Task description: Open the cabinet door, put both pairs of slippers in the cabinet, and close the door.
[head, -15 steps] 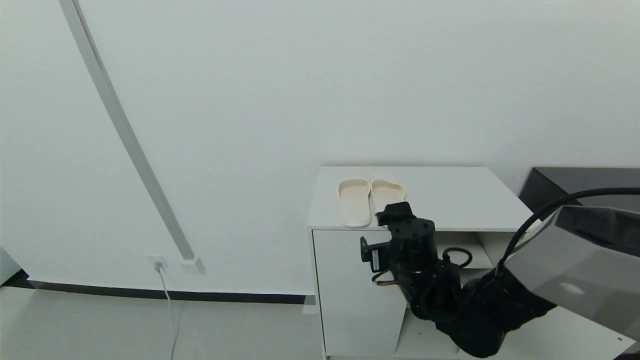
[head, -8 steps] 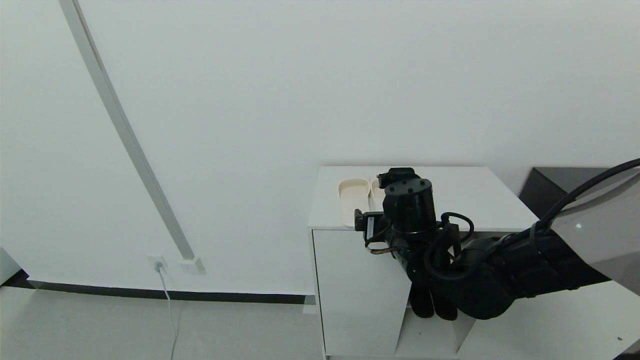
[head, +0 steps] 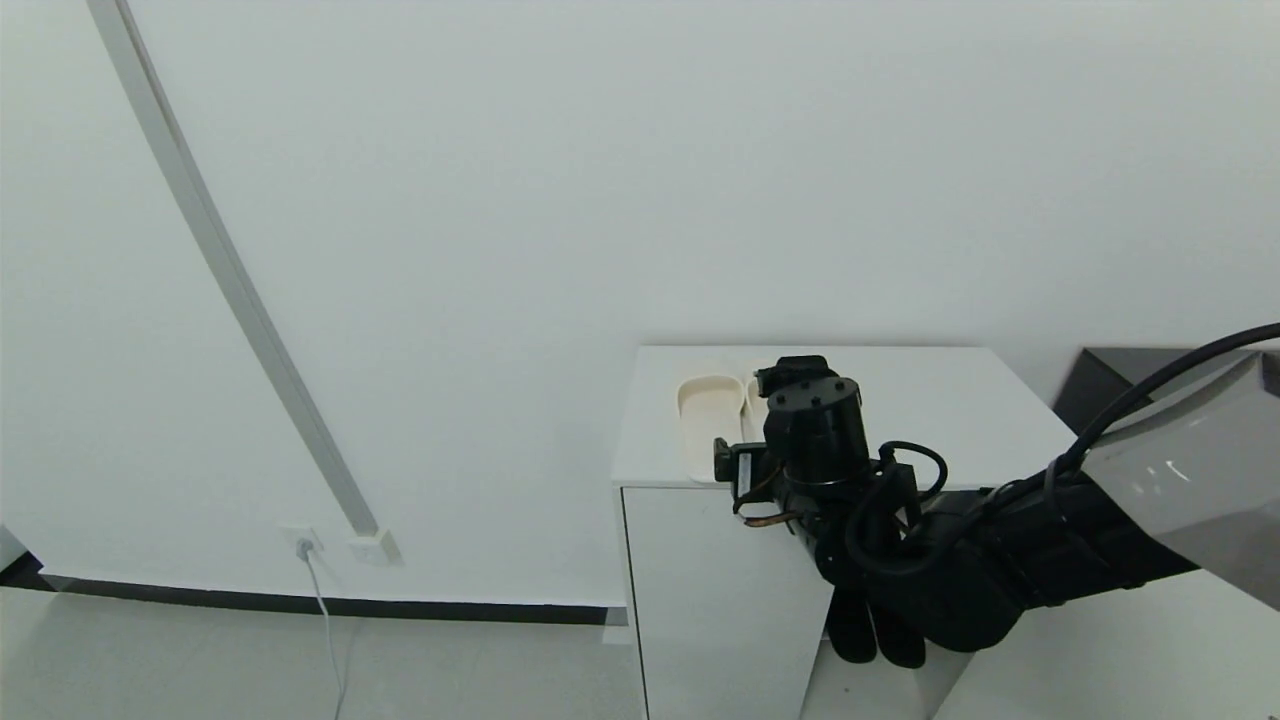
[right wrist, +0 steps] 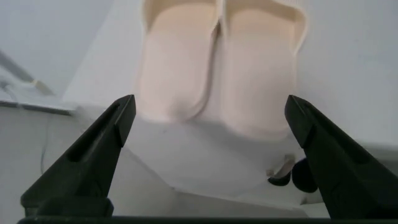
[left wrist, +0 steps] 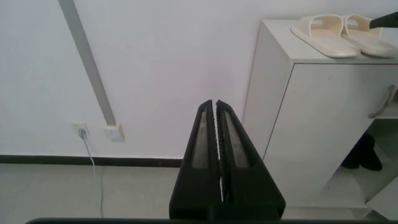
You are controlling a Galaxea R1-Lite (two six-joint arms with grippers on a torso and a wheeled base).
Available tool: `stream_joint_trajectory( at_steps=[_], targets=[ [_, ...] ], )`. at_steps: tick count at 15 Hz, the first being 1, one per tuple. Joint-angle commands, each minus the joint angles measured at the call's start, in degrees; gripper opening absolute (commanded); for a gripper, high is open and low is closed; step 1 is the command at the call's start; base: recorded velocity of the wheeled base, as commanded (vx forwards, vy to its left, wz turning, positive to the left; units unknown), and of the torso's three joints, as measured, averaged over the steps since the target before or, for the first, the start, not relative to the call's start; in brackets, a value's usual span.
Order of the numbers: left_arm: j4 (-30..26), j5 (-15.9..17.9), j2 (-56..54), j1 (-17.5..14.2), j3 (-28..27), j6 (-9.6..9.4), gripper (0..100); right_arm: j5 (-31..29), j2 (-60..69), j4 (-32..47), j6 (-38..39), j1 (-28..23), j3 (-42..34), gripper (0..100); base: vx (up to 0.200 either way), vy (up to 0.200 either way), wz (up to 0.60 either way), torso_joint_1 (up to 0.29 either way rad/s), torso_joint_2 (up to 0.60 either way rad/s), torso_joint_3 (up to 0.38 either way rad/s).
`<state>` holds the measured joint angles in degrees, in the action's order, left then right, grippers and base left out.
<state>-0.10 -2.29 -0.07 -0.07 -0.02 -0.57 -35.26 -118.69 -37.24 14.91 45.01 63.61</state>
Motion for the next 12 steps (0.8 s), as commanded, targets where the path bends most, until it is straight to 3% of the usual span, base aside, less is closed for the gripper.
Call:
stream_joint_trajectory(
  at_steps=[1, 6, 12],
  targets=[
    [0.0, 0.0, 0.1, 0.0, -0.1, 0.05, 0, 0.0, -0.3, 0.0, 0.0, 0.3, -0.5, 100, 0.2, 0.0, 0.0, 0.007, 0.01, -0.002],
    [0.0, -0.1, 0.1, 0.0, 0.0, 0.05, 0, 0.0, -1.0, -0.6, 2.1, 0.3, -2.3, 100, 0.2, 0.0, 0.0, 0.004, 0.01, 0.002],
    [0.0, -0.1, 0.1, 0.0, 0.0, 0.05, 0, 0.4, -2.4, -1.4, 2.2, 0.1, -2.5, 100, 0.0, 0.0, 0.0, 0.008, 0.0, 0.0]
  ],
)
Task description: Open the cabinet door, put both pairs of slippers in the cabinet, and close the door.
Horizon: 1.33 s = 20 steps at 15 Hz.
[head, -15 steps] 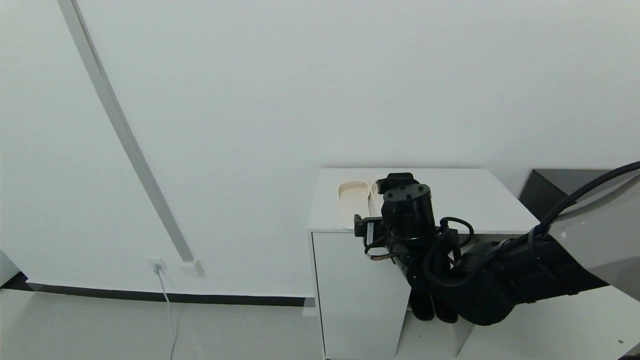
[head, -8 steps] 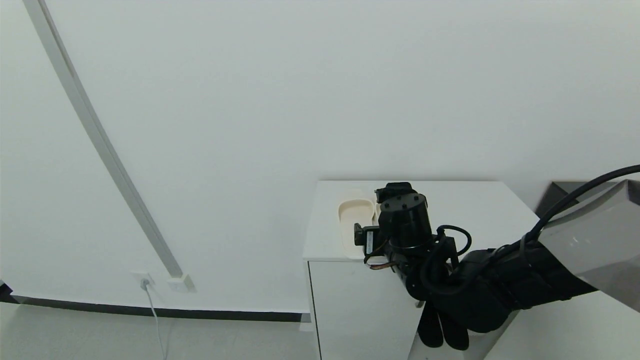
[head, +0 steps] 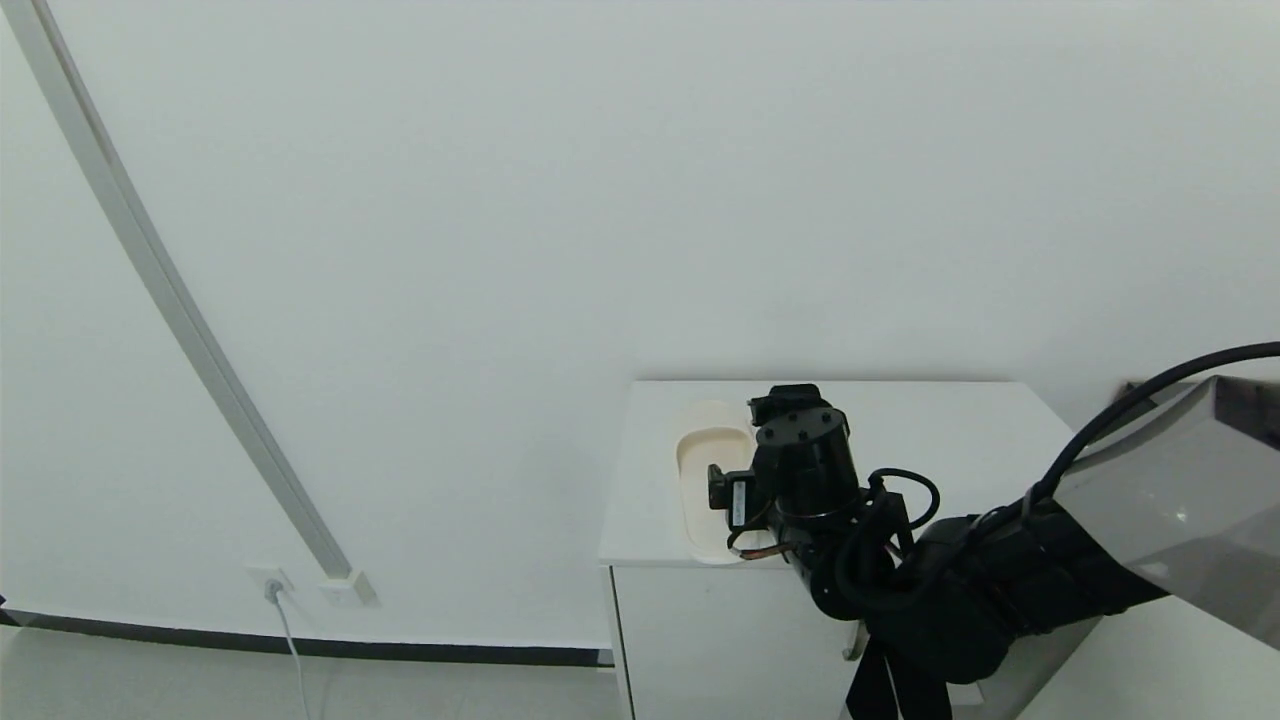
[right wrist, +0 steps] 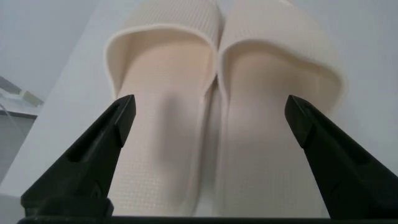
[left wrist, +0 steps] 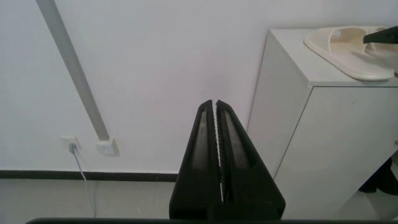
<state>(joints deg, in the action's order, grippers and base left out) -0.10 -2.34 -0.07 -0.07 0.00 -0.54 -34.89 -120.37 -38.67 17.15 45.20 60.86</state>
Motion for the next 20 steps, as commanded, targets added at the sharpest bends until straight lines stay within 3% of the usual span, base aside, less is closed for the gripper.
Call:
stream_joint_trajectory(
  at_steps=[1, 18, 19, 20],
  targets=[
    [0.0, 0.0, 0.1, 0.0, 0.0, 0.01, 0, 0.1, -1.4, 0.0, 0.0, -0.2, 0.5, 100, 0.0, 0.0, 0.0, 0.0, 0.0, 0.0],
    [0.0, 0.0, 0.1, 0.0, 0.0, 0.1, 0, 3.0, -14.4, -0.5, -4.3, -5.7, 17.5, 100, 0.0, 0.0, 0.0, 0.0, 0.0, 0.0],
    [0.0, 0.0, 0.1, 0.0, 0.0, 0.1, 0, 3.0, -14.4, -0.5, -4.3, -5.9, 17.6, 0, 0.0, 0.0, 0.0, 0.0, 0.0, 0.0],
    [0.0, 0.0, 0.1, 0.0, 0.0, 0.1, 0, 3.0, -14.4, -0.5, -4.3, -5.9, 17.6, 0, 0.0, 0.0, 0.0, 0.0, 0.0, 0.0]
  ],
)
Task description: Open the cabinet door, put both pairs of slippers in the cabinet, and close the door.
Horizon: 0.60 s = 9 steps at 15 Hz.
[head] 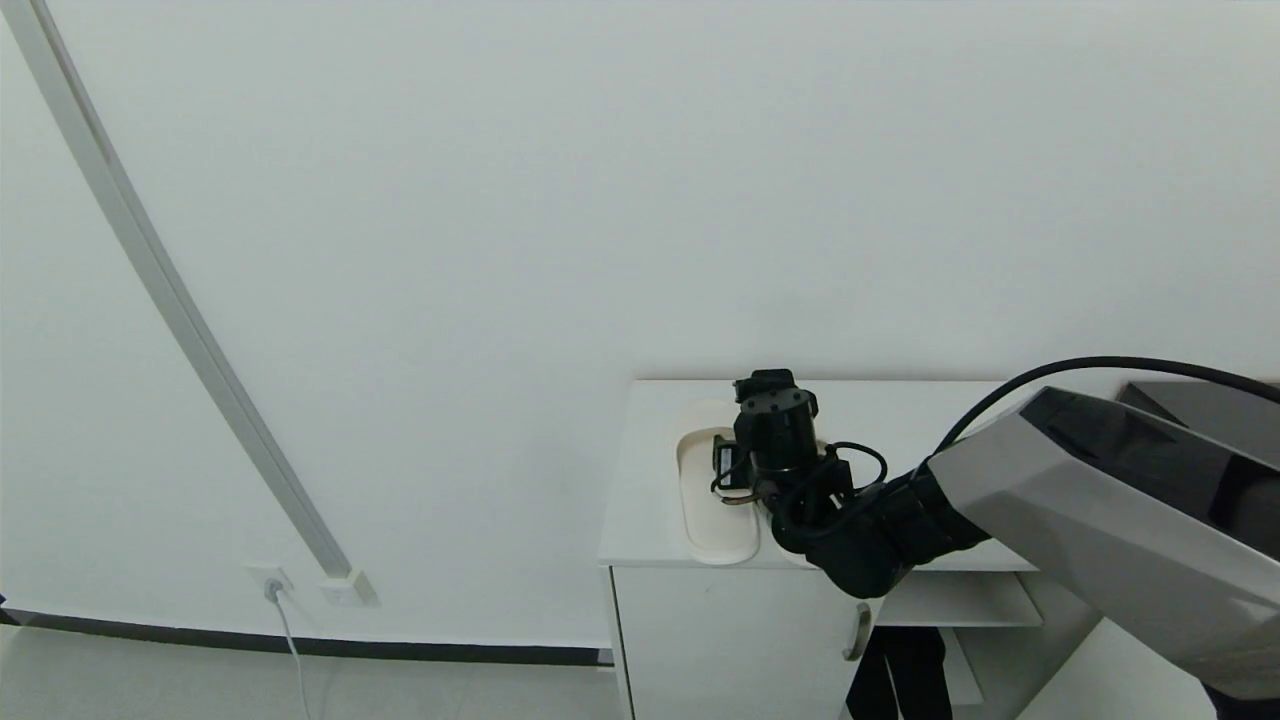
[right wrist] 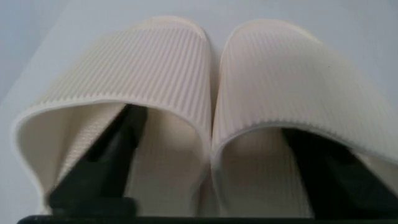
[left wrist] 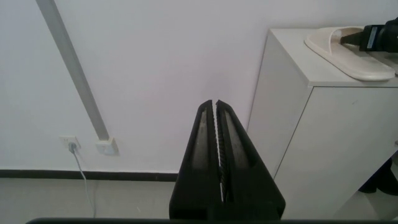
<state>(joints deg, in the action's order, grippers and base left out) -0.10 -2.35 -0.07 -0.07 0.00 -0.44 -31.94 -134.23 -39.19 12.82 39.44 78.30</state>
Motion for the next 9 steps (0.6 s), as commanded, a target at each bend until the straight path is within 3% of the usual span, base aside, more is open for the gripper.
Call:
stream_joint_trajectory(
  at_steps=[1, 9],
  targets=[
    [0.0, 0.0, 0.1, 0.0, 0.0, 0.0, 0, 0.0, -0.5, 0.0, 0.0, -0.1, 0.2, 0, 0.0, 0.0, 0.0, 0.0, 0.0, 0.0],
    [0.0, 0.0, 0.1, 0.0, 0.0, 0.0, 0, -0.1, 0.8, -0.1, 0.0, -0.1, -0.3, 0, 0.0, 0.0, 0.0, 0.0, 0.0, 0.0]
  ],
)
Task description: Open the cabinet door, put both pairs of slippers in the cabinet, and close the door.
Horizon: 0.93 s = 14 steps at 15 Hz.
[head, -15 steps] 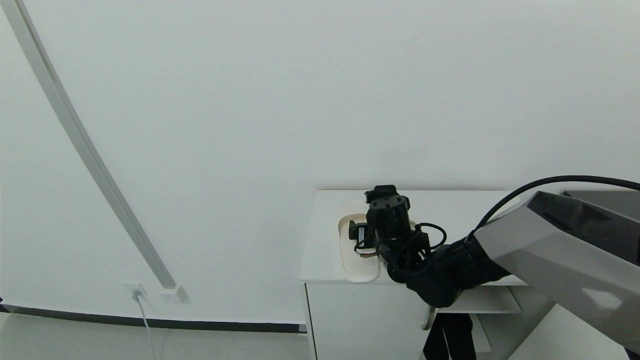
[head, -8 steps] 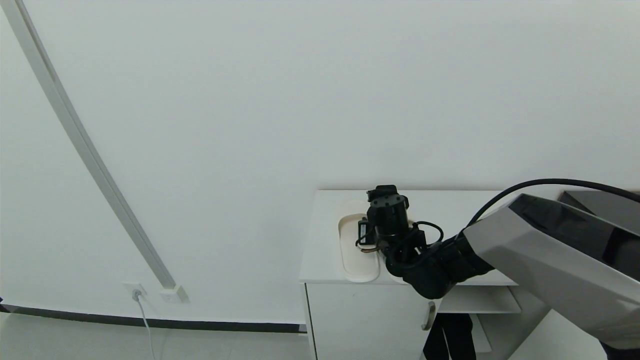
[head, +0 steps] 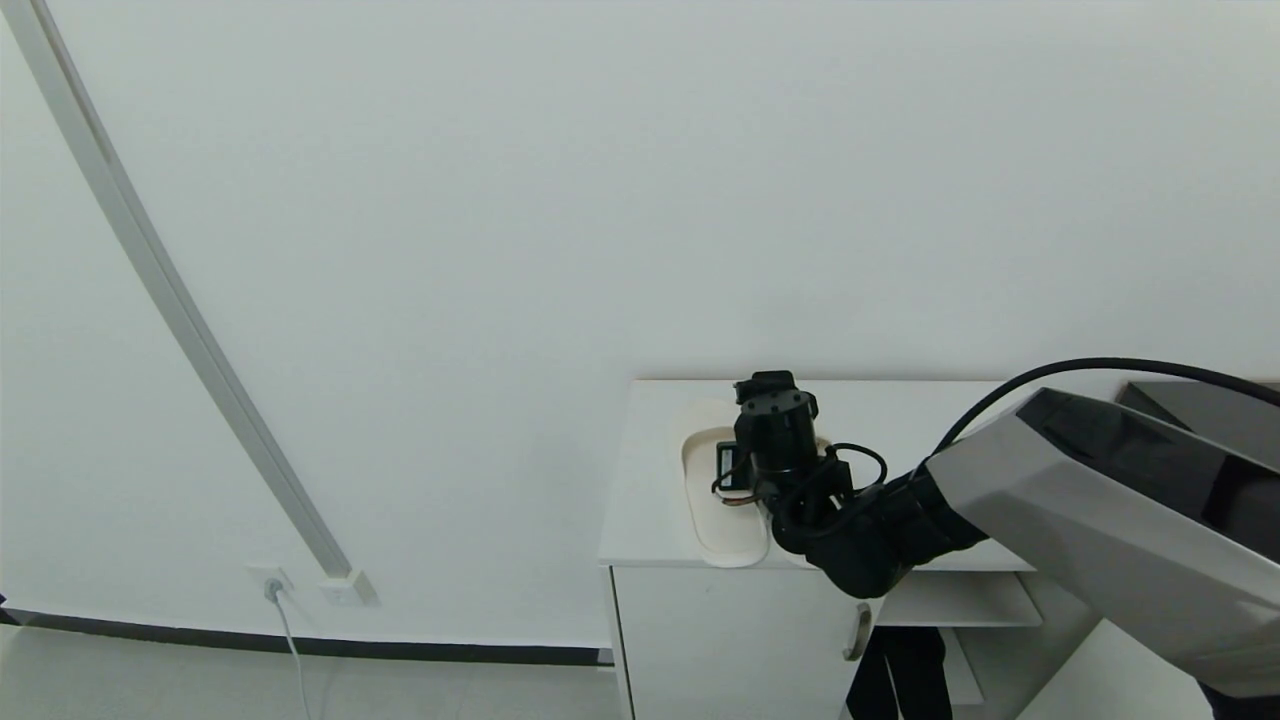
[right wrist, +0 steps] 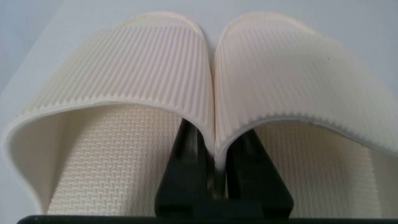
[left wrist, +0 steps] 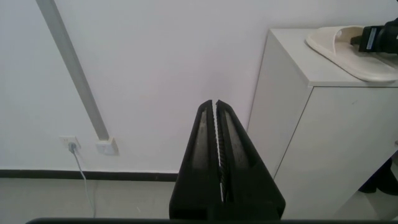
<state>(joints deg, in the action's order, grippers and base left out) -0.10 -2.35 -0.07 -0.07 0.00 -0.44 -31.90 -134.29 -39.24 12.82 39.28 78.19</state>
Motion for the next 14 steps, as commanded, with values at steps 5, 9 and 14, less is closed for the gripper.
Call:
stream_joint_trajectory(
  at_steps=[5, 9, 14],
  targets=[
    [0.0, -0.1, 0.1, 0.0, 0.0, 0.0, 0, 5.8, 13.7, -0.4, 0.0, 1.6, -13.8, 0, 0.0, 0.0, 0.0, 0.0, 0.0, 0.0],
    [0.0, -0.1, 0.1, 0.0, 0.0, 0.0, 0, 9.3, 23.9, -0.7, 0.6, 3.0, -25.0, 0, 0.0, 0.0, 0.0, 0.0, 0.0, 0.0],
    [0.0, 0.0, 0.1, 0.0, 0.0, -0.09, 0, 13.0, 31.3, -6.2, 0.5, 6.2, -38.0, 0, 0.0, 0.0, 0.0, 0.0, 0.0, 0.0]
  ],
)
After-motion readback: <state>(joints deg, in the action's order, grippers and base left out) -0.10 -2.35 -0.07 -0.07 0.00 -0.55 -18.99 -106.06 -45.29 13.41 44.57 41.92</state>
